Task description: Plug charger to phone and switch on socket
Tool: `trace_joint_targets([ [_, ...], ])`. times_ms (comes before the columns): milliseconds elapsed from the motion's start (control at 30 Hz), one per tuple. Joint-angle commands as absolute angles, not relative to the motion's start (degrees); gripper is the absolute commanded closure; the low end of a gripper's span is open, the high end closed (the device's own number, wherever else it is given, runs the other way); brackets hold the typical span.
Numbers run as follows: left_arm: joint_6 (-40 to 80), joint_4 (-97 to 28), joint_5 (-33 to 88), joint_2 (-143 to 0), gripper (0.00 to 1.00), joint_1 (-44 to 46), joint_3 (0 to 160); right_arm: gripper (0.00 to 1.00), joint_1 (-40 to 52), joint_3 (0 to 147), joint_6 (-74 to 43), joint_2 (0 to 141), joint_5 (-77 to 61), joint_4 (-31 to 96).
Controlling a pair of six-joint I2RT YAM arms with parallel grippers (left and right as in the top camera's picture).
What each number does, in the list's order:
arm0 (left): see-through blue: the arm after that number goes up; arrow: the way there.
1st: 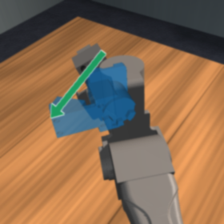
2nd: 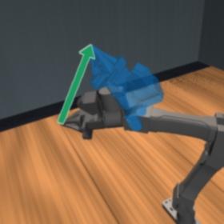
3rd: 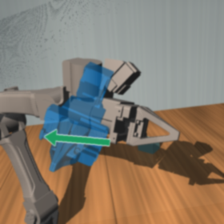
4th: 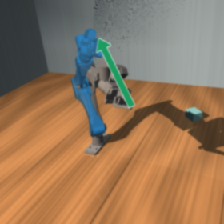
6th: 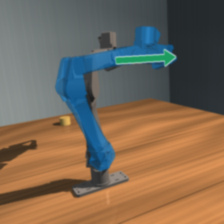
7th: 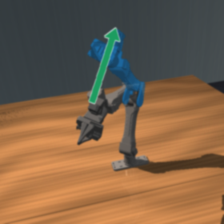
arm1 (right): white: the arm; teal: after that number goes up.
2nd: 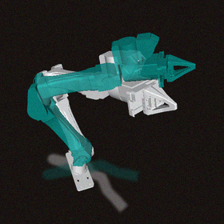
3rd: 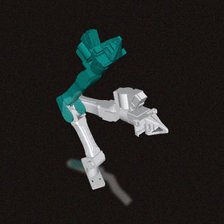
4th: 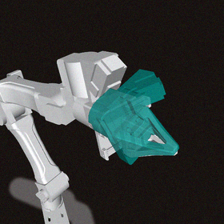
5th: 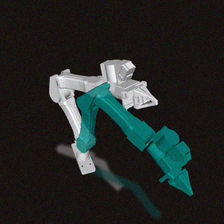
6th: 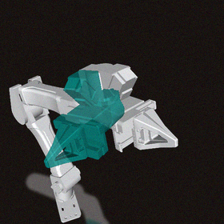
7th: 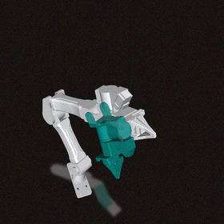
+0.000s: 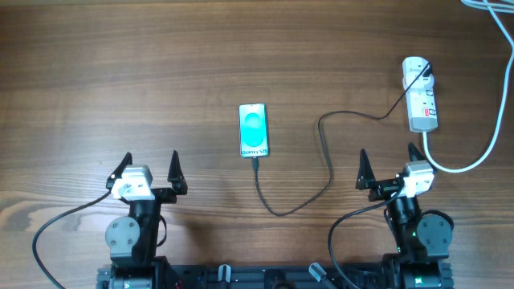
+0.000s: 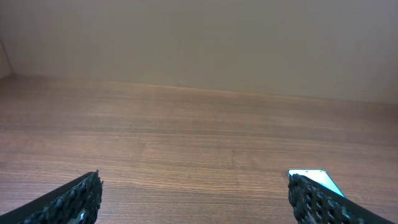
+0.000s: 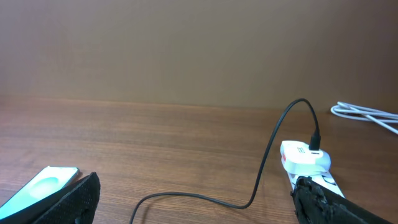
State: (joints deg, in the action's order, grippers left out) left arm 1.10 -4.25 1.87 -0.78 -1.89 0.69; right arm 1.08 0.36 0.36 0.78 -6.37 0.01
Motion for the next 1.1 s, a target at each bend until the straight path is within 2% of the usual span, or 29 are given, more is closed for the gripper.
trace_joint_targets([
  [0,0.14,-4.49,0.97,-0.16,0.0,-2.0,0.32,0.0,1.06,0.34,1.34,0.21,-6.07,-0.16],
  [1067,-2.83,-4.51,2.52,-0.16,0.0,-1.98,0.32,0.0,1.06,0.34,1.34,0.21,-6.04,-0.16],
])
